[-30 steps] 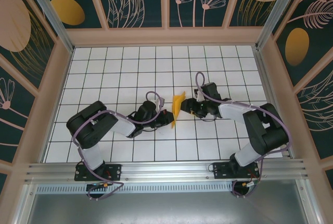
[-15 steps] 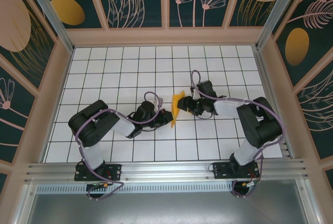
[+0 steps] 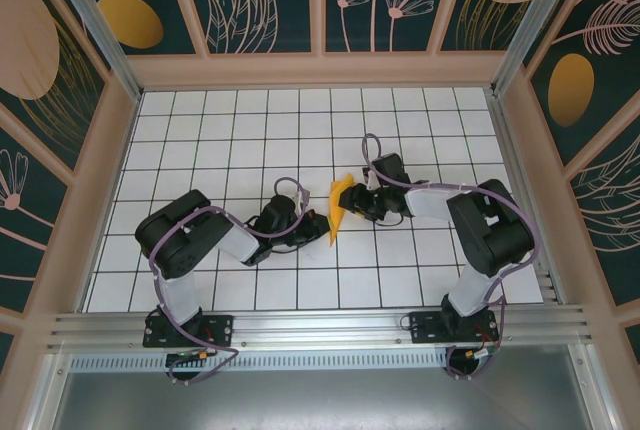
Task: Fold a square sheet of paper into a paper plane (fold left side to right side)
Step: Fold the wing for the fifth time at the center of the table.
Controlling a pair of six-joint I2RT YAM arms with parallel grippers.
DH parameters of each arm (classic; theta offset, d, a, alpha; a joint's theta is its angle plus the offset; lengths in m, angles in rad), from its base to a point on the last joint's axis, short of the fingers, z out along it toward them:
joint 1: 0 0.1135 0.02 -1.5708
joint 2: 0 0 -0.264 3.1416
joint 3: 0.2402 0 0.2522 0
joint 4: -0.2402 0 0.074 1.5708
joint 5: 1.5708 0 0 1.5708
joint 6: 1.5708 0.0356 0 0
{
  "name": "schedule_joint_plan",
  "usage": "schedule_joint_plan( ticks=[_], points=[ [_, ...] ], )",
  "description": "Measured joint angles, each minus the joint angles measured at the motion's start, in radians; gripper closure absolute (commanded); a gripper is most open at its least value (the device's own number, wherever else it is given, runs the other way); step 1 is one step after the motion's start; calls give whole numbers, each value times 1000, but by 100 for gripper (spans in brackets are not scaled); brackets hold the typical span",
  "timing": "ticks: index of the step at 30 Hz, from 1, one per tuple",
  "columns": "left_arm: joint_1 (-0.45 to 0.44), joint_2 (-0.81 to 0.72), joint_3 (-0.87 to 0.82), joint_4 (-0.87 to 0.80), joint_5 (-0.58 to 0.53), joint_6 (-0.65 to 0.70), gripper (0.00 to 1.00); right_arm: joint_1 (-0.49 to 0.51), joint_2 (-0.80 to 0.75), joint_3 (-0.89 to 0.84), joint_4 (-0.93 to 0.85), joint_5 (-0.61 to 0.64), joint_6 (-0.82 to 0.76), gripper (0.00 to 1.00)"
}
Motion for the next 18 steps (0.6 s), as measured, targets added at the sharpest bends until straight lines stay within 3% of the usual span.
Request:
schedule_joint_plan(
  ticks=[7,18],
  points=[
    [5,0,1,1,1,4,84,0,21,34,-50,4,13,55],
    [44,-80,68,-145,4,88,63,0,31,58,-89,8,16,55]
  ],
)
